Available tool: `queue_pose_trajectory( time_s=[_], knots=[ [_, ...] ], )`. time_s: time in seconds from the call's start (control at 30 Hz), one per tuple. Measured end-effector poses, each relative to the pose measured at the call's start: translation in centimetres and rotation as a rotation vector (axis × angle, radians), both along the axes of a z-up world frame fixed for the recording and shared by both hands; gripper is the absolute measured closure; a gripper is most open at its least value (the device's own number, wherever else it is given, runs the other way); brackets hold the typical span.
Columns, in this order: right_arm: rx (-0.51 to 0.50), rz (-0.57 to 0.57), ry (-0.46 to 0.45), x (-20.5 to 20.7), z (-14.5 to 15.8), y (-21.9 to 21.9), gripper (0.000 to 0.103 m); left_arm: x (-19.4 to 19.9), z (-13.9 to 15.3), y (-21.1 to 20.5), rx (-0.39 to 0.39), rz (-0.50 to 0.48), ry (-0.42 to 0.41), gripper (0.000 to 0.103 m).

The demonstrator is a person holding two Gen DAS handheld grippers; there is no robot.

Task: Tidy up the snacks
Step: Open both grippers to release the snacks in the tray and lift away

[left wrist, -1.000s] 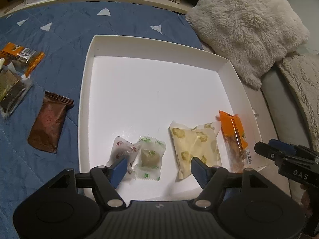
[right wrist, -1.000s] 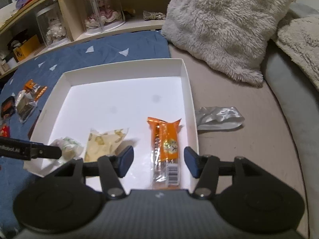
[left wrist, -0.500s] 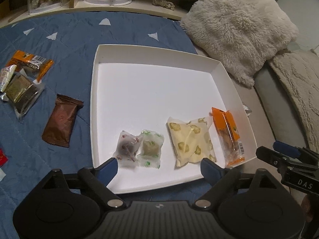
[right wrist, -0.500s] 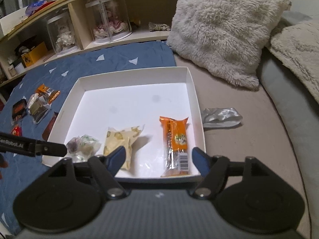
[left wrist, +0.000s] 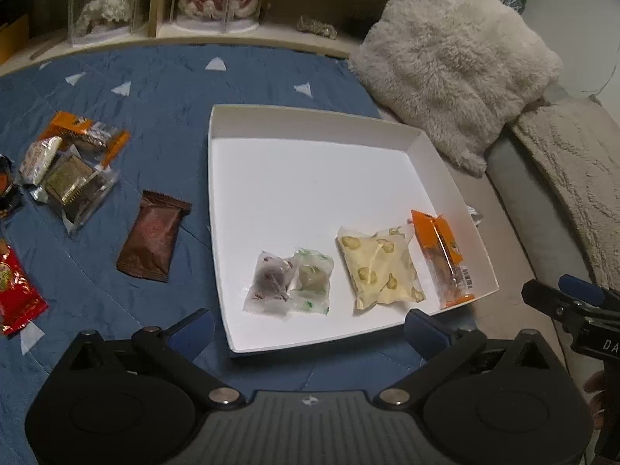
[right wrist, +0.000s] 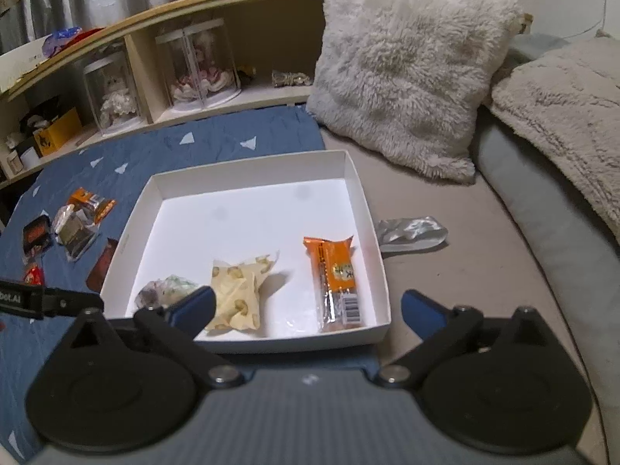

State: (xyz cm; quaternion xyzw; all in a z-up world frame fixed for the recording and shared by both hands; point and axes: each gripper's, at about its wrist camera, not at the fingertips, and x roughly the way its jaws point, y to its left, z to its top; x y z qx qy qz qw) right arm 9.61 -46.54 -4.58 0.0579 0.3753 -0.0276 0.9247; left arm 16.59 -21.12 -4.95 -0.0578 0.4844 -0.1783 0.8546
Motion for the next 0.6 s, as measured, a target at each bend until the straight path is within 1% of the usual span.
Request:
queue_pose_trajectory(
  time_s=[0.07,0.17,0.3,0.43,0.6],
  knots=[
    [0.001,0.004,0.002,-0.1,0.2,0.3,0.000,-0.4,0.4,0.5,-0.001,0.005,-0.027,0.000],
    [-0.010,0.005,0.004,-0.3,0.4,0.9,0.000,-0.6,0.9,1.1,0.009,-0.003,-0.043,0.000],
    [-0.012,0.007,0.005,-0.4,0.6,1.8,0.000,-1.0,1.4,2.4,0.005,0.009,-0.063,0.000],
    [-0.004,0.014,-0.005,-0.2,0.9,2.8,0.000,-1.4,1.6,4.1,0.006,0.021,-0.076,0.000],
    [-0.003,0.024,-0.013,0.7,1.2,4.6,0.000,-1.6,1.9,7.1,0.035,0.056,-0.091,0.000]
  ],
)
